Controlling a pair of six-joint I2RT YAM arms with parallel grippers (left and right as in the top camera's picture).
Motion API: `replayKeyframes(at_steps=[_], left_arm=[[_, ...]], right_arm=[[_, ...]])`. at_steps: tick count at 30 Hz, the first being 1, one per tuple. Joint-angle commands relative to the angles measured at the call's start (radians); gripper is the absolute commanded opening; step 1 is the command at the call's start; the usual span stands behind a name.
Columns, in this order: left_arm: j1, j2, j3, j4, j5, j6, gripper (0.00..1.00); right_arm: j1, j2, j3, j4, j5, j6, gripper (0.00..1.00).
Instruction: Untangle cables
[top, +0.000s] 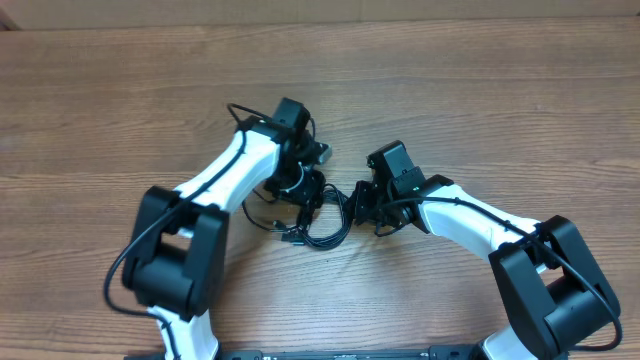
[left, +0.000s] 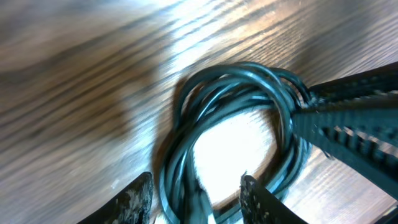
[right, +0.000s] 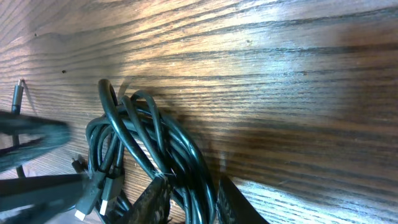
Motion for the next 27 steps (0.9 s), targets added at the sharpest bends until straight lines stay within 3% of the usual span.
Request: replayKeyframes(at_steps=[1, 6, 14, 22, 23, 26, 27], left_arm=[[0.058, -0.069, 0.020, -0.027, -0.112, -0.109, 0.46], [0.152, -0.066, 0.019, -0.120, -0.280, -0.298, 0.48], [0.231, -0.060, 0.002, -0.155, -0.294, -0.380, 0.51], [0.232, -0.060, -0.124, -0.060, -0.304, -0.421, 0.49], [0.232, -0.060, -0.173, -0.012, -0.314, -0.420, 0.41], [0.232, -0.060, -0.207, 0.026, -0.316, -0.420, 0.27], [0.232, -0.060, -0.209, 0.031, -0.315, -0.420, 0.06]], right_arm=[[0.000, 0.005, -0.002, 0.003, -0.005, 0.000, 0.23], [0.000, 0.005, -0.002, 0.003, -0.005, 0.000, 0.23], [0.000, 0.005, -0.002, 0.003, -0.005, 0.000, 0.23], [0.000, 0.005, -0.002, 0.003, -0.005, -0.001, 0.23], [0.000, 0.005, -0.002, 0.003, -0.005, 0.000, 0.23], [0.000, 0.005, -0.002, 0.003, -0.005, 0.000, 0.24], [0.000, 0.005, -0.002, 0.004, -0.005, 0.000, 0.24]])
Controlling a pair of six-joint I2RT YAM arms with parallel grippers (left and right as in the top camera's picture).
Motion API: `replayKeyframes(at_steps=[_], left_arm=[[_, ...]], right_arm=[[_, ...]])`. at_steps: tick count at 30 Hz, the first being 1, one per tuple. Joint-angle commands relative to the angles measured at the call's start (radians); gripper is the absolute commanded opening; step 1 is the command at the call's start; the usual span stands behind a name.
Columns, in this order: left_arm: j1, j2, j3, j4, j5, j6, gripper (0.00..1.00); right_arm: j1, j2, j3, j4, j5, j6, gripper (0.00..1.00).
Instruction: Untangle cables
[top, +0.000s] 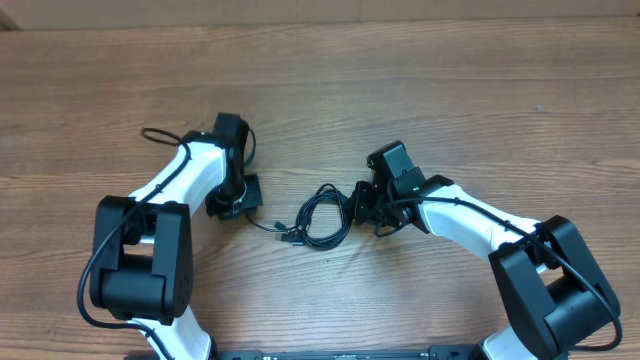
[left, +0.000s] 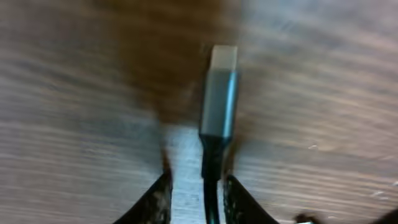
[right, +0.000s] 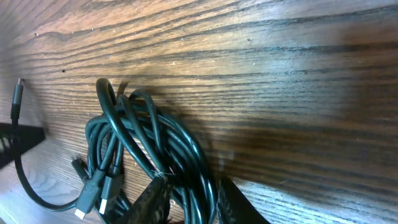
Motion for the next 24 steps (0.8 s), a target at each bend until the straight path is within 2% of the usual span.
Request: replayKeyframes(at_steps=[1, 6, 11, 15, 17, 24], left_arm=[[0.002, -0.004, -0.017, 0.016, -0.010, -0.013, 0.04], [0.003, -0.004, 0.004, 0.033, 0.164, 0.154, 0.04], [0.002, -0.006, 0.053, 0.000, 0.311, 0.175, 0.04], [0.000, -0.006, 0.071, 0.002, 0.562, 0.247, 0.04], [-0.006, -0.006, 0.071, 0.002, 0.640, 0.269, 0.04], [-0.084, -0.006, 0.071, 0.003, 0.612, 0.271, 0.04]], right_arm=[[0.000, 0.005, -0.002, 0.005, -0.003, 0.000, 0.24], [0.000, 0.005, -0.002, 0.004, -0.010, 0.001, 0.22], [0.001, 0.005, -0.002, 0.003, -0.019, 0.003, 0.21], [0.008, 0.005, -0.002, -0.001, -0.024, 0.003, 0.21], [0.011, 0.005, -0.002, -0.001, -0.024, 0.003, 0.22], [0.013, 0.005, -0.002, -0.004, -0.024, 0.003, 0.22]])
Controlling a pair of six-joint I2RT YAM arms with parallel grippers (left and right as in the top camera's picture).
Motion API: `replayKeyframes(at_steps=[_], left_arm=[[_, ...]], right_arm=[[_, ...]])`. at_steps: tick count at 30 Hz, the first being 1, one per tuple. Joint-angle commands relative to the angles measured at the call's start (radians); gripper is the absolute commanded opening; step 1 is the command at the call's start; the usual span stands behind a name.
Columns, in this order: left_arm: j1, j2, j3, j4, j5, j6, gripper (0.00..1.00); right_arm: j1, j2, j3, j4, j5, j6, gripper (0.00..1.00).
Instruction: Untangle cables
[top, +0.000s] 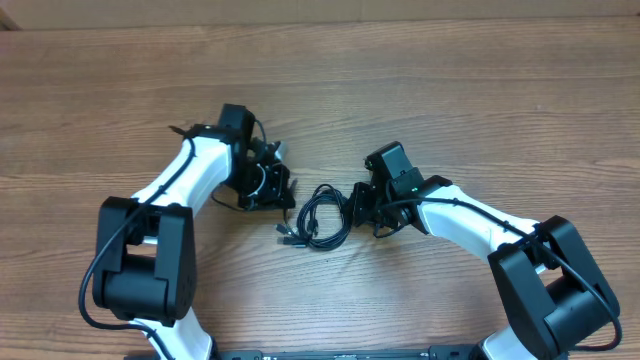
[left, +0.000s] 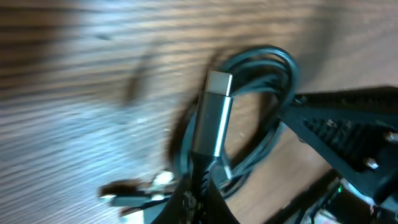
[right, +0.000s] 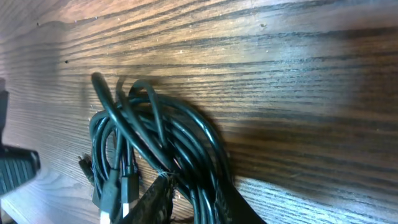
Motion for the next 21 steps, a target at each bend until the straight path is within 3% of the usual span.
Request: replayKeyframes(at_steps=[1, 7, 14, 21], left_arm=[[-0.061, -0.004, 0.017, 0.003, 0.051, 0.034, 0.04], [-0.134, -0.004, 0.017, 0.023, 0.036, 0.034, 0.05], [-0.166, -0.004, 0.017, -0.051, -0.109, 0.034, 0.09], [-0.174, -0.003, 0.017, -0.105, -0.108, 0.053, 0.07]], right_arm=[[0.005, 0.005, -0.002, 0.001, -0.007, 0.003, 0.22], [0.005, 0.005, -0.002, 0.001, -0.007, 0.003, 0.23], [0.005, 0.005, -0.002, 0.001, -0.004, 0.003, 0.27], [0.005, 0.005, -0.002, 0.008, -0.005, 0.003, 0.26]])
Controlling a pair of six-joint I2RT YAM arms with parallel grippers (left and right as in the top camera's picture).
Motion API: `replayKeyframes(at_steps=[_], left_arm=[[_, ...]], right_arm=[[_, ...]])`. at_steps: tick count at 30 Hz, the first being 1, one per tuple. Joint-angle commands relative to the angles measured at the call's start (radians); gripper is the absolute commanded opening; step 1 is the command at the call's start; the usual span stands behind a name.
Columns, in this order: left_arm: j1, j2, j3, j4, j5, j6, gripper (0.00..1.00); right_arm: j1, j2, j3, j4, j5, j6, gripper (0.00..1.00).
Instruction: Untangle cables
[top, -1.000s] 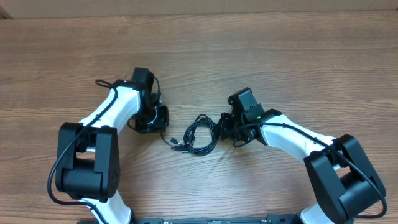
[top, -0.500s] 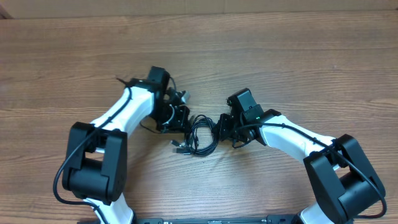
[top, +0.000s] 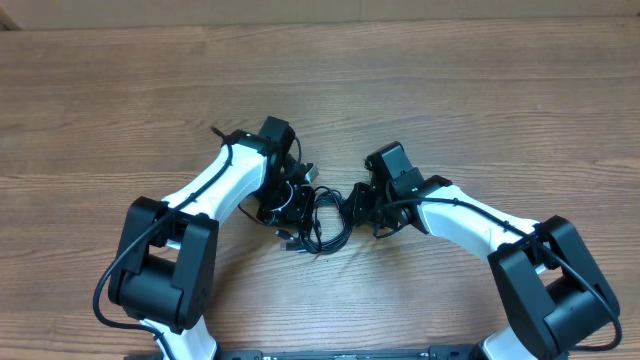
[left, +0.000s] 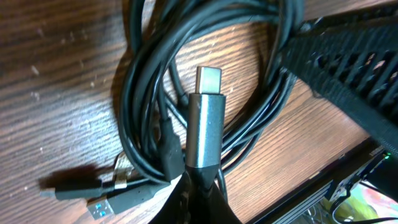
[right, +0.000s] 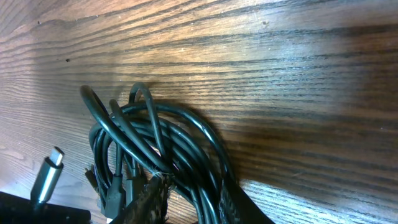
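A tangle of black cables (top: 322, 222) lies coiled on the wooden table between the two arms. My left gripper (left: 199, 186) is shut on a cable just behind its grey USB-C plug (left: 204, 127), which sticks up over the coil (left: 186, 93). A USB-A plug with a blue insert (left: 109, 202) lies at the lower left. My right gripper (right: 186, 196) is shut on several strands at the coil's right side (right: 168, 155). The grey plug (right: 48, 174) shows at the lower left of the right wrist view.
The bare wooden table (top: 480, 90) stretches on all sides of the tangle. The far table edge (top: 320, 25) runs along the top of the overhead view. My right arm's black finger (left: 348, 68) crosses the upper right of the left wrist view.
My left gripper, still holding the grey plug, has moved right and now sits directly over the coil. The right gripper has stayed clamped on the coil's right side.
My left gripper was first at the coil with its jaws apart. Then it was far to the left, shut on the cable behind the grey plug. After that it stood nearer the coil, and now it is over it. The right gripper held the coil throughout.
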Motion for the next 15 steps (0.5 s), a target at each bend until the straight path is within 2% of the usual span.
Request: replayKeyframes(at_steps=[1, 4, 15], left_arm=[[-0.012, -0.003, 0.016, -0.018, -0.015, 0.034, 0.07], [-0.026, -0.003, 0.016, -0.030, -0.012, 0.045, 0.08], [-0.074, -0.002, 0.016, -0.079, -0.012, 0.045, 0.11]], right_arm=[[0.005, 0.005, -0.002, 0.010, 0.002, 0.002, 0.27], [0.005, 0.005, -0.002, 0.013, 0.002, 0.002, 0.42], [0.005, 0.005, -0.002, 0.013, 0.003, 0.002, 0.42]])
